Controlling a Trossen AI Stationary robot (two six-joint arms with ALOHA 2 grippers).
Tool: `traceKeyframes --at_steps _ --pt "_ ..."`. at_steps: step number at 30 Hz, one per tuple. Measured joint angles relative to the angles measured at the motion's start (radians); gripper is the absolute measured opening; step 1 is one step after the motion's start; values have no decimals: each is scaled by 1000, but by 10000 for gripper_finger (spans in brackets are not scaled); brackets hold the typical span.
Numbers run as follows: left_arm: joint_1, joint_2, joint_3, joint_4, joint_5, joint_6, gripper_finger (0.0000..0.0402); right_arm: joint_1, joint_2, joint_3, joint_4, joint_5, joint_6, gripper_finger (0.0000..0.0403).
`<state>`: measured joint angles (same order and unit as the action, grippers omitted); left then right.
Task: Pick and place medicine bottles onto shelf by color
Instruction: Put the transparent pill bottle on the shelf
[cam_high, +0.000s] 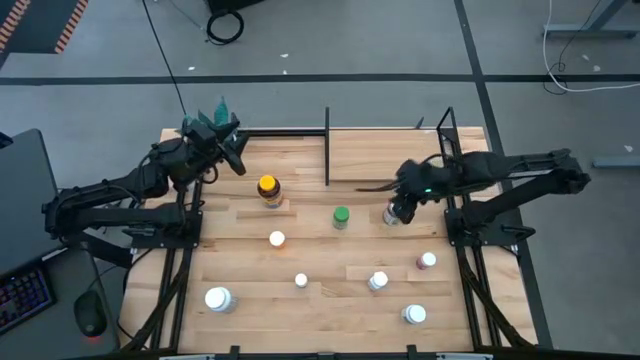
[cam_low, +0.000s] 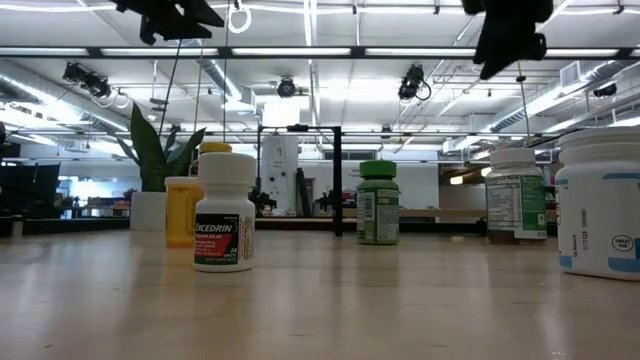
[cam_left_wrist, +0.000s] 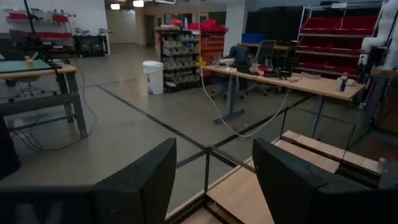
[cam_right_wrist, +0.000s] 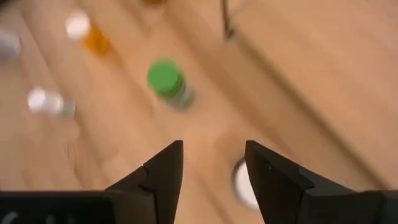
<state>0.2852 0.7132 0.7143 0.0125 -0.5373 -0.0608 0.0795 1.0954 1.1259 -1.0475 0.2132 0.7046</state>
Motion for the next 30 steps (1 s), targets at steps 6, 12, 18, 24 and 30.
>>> traceKeyframes --at_steps 6,12,18,24,30 --pt "-2 -2 0 -81 -1 -59 220 -69 112 0 -76 -144 3 182" --pt "-2 0 0 -126 0 -104 220 -146 178 0 -168 -217 60 209" --pt "-2 0 0 -134 0 -136 216 -172 200 0 -169 -203 62 279" --pt "-11 0 0 -142 0 -172 219 -196 223 0 -181 -199 106 336" --pt "-21 0 0 -142 0 -191 210 -202 257 -30 -178 -185 123 344"
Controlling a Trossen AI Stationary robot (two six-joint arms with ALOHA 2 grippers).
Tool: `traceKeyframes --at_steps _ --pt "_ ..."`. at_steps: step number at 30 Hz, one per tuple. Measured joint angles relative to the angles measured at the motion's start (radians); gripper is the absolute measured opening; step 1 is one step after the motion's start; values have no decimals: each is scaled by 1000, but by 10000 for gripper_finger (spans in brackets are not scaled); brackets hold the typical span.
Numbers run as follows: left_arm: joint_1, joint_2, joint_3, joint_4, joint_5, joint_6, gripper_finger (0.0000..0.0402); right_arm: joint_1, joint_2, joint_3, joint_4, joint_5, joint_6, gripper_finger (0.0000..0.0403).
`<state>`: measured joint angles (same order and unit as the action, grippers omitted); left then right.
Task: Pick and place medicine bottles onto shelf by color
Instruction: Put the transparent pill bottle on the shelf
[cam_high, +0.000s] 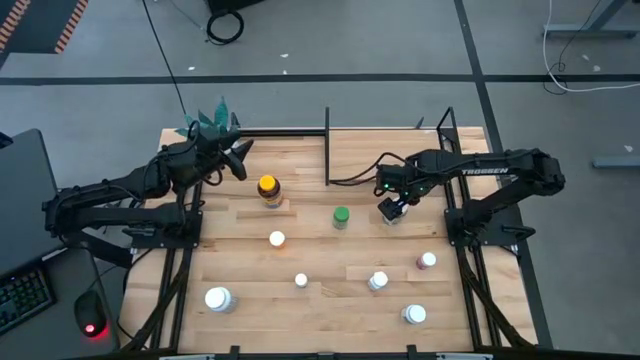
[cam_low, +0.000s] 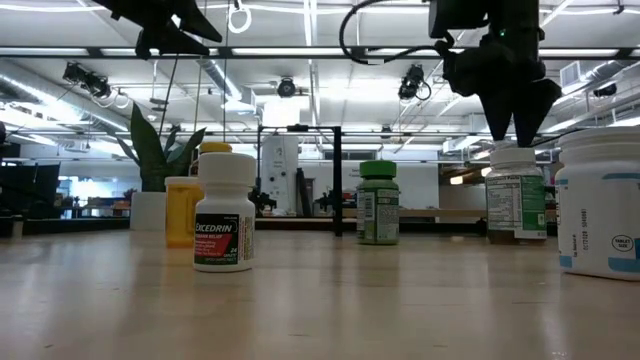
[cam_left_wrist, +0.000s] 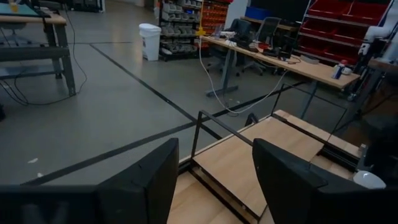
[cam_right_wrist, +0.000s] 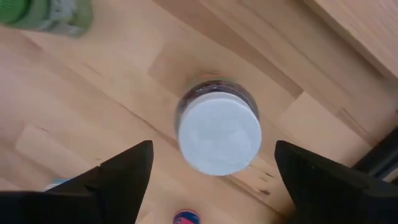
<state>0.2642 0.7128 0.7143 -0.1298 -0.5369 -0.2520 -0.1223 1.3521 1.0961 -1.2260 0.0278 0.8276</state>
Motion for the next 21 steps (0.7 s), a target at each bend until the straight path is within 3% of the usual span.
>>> traceKeyframes --at_steps 21 --pt "0 0 0 -2 10 -48 195 0 22 -122 145 10 -16 320"
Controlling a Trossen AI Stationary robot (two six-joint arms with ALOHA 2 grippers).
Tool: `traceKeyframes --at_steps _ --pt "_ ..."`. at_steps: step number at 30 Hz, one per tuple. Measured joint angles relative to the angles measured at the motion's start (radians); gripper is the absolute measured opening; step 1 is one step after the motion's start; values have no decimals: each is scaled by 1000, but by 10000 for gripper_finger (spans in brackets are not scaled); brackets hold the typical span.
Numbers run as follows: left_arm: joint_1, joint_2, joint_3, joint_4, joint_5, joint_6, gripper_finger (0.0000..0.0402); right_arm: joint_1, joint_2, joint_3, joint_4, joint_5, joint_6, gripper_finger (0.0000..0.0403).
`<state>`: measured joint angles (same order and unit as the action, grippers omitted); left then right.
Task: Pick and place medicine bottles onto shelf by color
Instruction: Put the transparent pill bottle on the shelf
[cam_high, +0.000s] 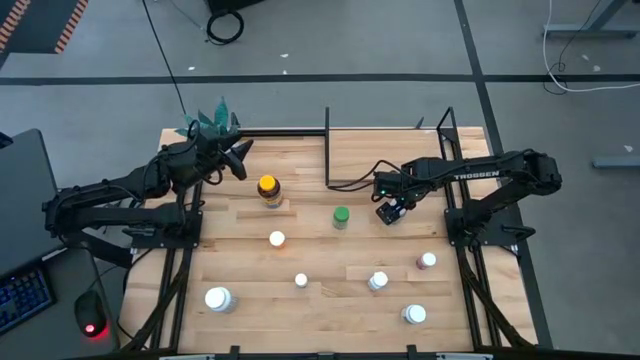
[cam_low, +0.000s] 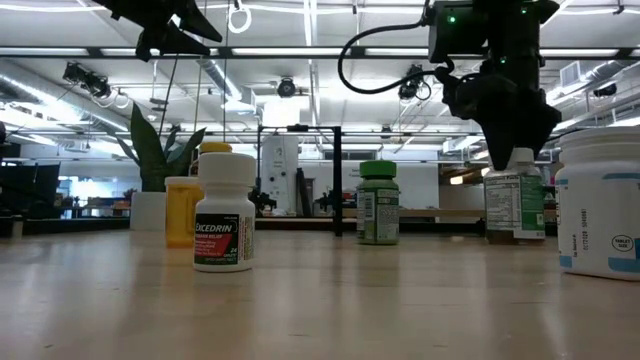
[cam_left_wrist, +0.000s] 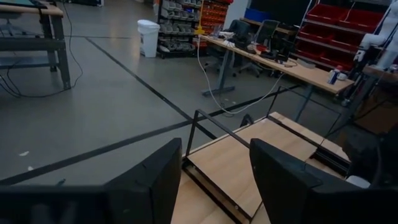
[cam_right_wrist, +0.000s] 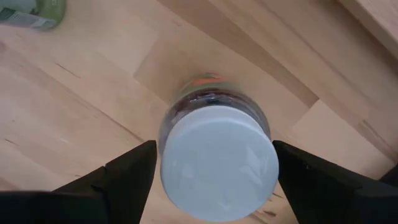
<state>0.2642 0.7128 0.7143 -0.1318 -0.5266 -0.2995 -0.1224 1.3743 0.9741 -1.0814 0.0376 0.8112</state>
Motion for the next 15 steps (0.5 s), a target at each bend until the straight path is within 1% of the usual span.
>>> traceKeyframes --at_steps 4,15 --pt "0 0 0 0 0 0 194 -7 -1 0 0 3 -2 306" --pt "0 0 0 0 0 -3 193 -33 -3 7 -11 -6 -14 245"
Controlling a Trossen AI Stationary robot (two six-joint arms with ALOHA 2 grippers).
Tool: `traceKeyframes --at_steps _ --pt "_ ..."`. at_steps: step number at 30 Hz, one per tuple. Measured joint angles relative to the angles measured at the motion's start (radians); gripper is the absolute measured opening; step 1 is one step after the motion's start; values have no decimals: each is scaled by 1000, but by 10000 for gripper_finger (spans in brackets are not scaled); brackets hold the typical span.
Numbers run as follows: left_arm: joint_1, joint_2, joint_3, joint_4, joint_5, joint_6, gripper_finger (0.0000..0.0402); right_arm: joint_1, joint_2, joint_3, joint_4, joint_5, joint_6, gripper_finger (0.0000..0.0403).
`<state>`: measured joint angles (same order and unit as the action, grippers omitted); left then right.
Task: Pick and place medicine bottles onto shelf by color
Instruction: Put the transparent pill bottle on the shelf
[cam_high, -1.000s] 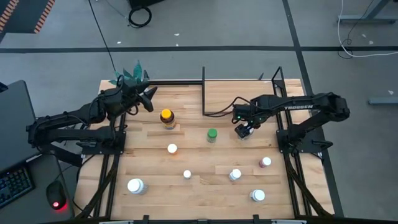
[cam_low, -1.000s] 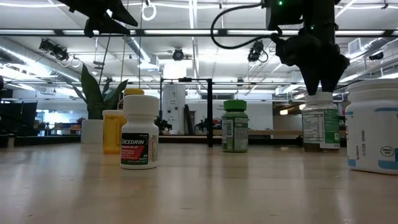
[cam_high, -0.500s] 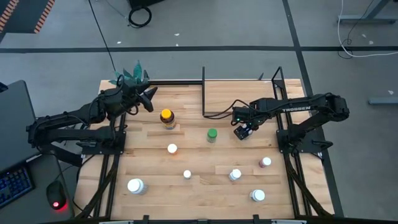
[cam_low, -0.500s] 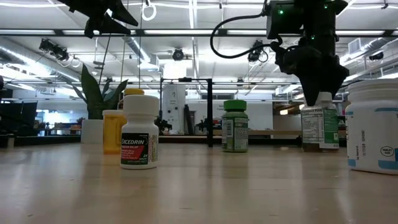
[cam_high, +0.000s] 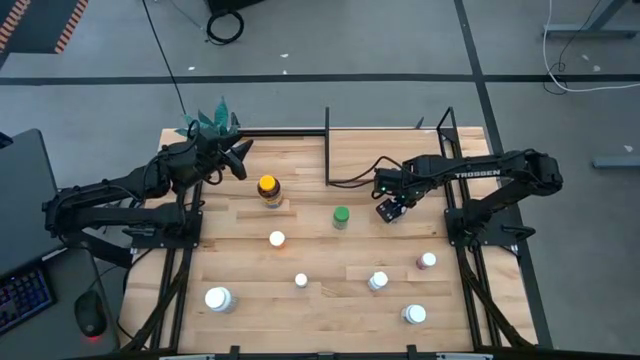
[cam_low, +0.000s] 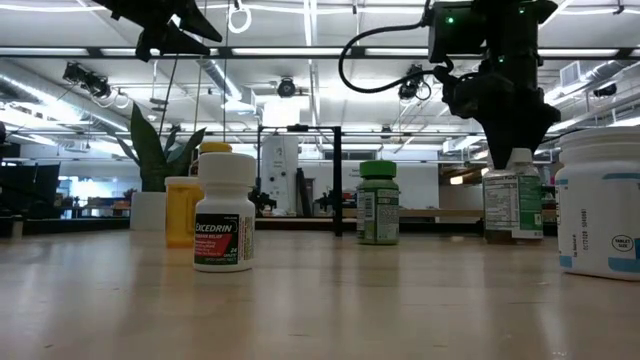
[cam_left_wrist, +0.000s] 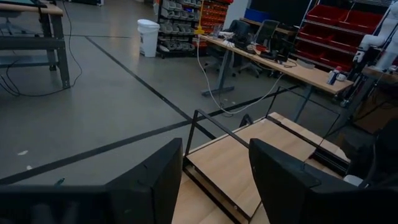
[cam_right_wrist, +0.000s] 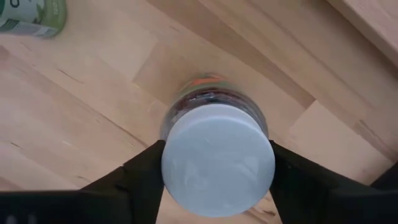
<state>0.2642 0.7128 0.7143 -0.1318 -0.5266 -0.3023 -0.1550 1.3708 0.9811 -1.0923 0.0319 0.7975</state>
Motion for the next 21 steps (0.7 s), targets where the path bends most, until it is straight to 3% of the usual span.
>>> traceKeyframes --at_steps 11,21 --pt "0 0 0 0 0 0 189 -69 4 129 -138 38 -104 243" --pt "0 0 0 0 0 -1 190 -290 3 256 -198 74 -277 245"
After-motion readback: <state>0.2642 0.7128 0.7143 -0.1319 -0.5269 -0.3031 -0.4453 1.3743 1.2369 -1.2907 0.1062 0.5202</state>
